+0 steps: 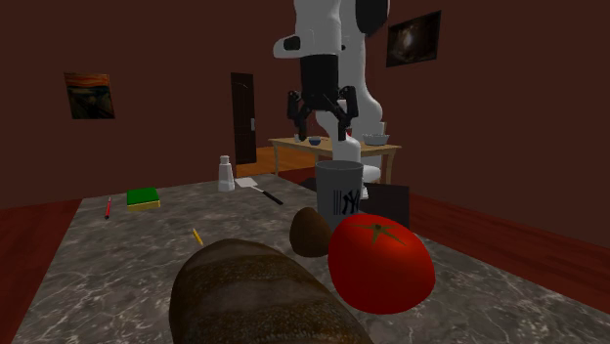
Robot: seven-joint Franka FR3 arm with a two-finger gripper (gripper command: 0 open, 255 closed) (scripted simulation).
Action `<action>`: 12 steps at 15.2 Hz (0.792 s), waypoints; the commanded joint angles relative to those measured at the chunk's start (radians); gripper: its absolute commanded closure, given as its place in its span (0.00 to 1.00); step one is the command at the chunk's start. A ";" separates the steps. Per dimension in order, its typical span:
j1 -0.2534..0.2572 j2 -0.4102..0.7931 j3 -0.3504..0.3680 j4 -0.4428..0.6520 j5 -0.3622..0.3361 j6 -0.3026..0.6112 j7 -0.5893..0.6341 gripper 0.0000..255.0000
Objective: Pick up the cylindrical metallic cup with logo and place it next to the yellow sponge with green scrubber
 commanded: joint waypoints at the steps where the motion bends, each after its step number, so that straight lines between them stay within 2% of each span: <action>1: 0.003 0.071 0.004 0.055 -0.004 0.026 0.011 0.00; 4: 0.007 0.165 0.008 0.138 -0.010 0.049 0.023 0.00; 12: 0.009 0.203 0.009 0.080 -0.010 0.145 0.024 0.00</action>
